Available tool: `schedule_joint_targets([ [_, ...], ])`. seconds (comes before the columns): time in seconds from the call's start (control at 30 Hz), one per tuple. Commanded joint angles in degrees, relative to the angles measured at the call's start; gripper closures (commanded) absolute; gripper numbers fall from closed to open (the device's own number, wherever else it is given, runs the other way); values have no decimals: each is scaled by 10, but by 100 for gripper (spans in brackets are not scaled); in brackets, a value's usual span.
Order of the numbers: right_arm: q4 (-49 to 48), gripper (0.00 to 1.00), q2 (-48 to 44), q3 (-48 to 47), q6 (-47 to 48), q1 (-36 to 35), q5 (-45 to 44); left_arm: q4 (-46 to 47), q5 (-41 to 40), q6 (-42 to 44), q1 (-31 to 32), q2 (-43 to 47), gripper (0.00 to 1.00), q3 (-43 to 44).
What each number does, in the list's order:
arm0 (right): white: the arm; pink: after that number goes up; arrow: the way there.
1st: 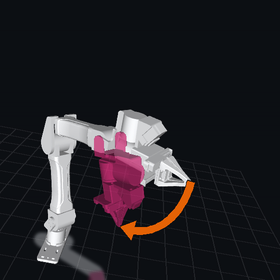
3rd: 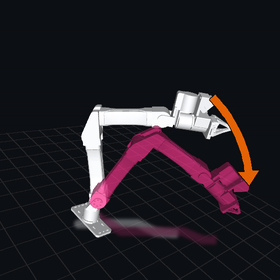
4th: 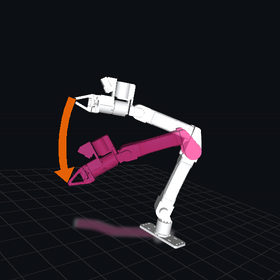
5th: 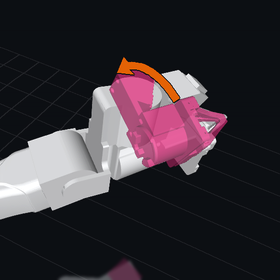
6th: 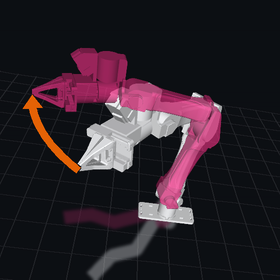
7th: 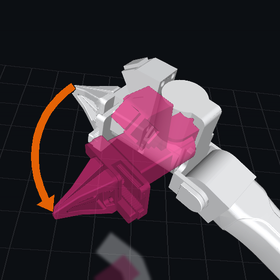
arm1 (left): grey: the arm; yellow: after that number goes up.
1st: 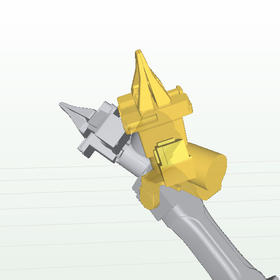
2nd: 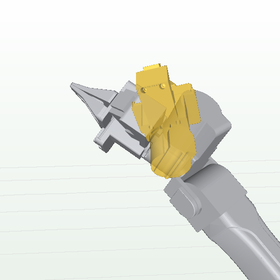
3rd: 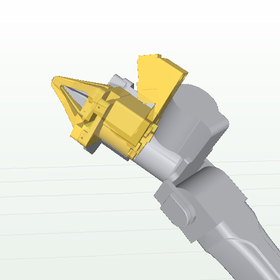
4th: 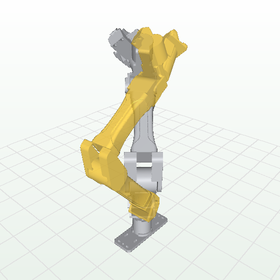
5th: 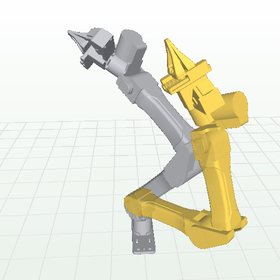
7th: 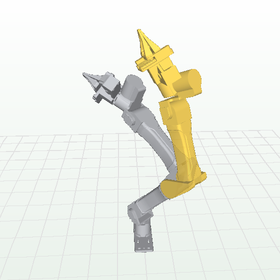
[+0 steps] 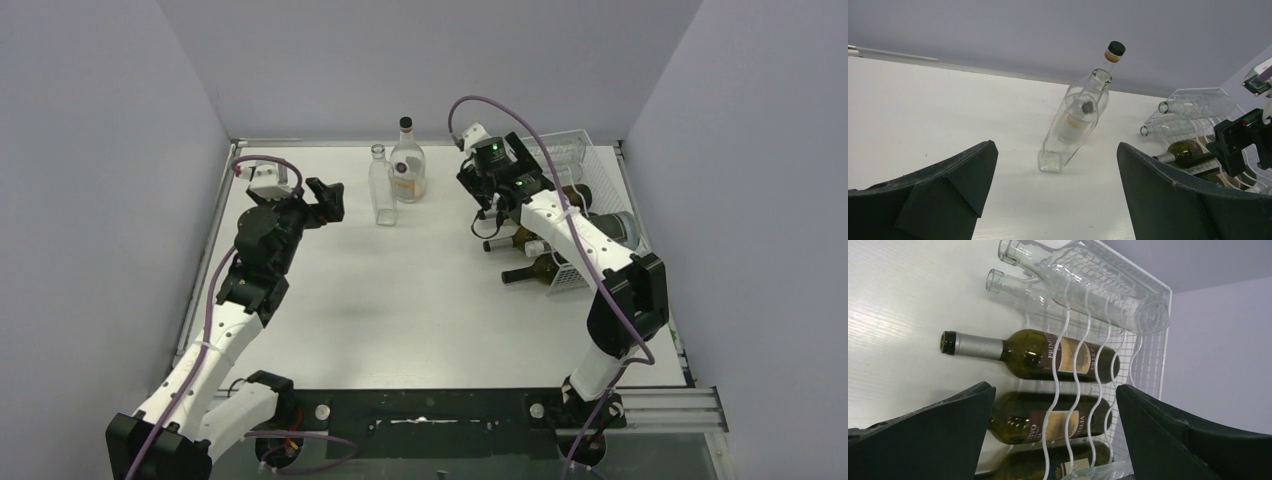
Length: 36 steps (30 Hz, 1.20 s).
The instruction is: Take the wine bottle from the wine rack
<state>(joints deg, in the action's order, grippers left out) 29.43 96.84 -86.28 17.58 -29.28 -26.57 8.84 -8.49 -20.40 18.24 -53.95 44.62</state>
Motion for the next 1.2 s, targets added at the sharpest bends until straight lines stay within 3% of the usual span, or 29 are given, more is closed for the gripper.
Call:
schedule_joint_targets([
  [0.0,-63,2,18,-33,111,4,-42,22,7,0,1,5,7,15],
  [0.27,-107,2,97,-83,220,26,-21,20,1,2,2,4,7,16],
  [0.53,-101,5,149,-115,298,51,67,17,-5,4,3,7,8,18],
  [1.17,-160,5,222,-139,359,60,56,18,-5,5,4,2,7,16],
])
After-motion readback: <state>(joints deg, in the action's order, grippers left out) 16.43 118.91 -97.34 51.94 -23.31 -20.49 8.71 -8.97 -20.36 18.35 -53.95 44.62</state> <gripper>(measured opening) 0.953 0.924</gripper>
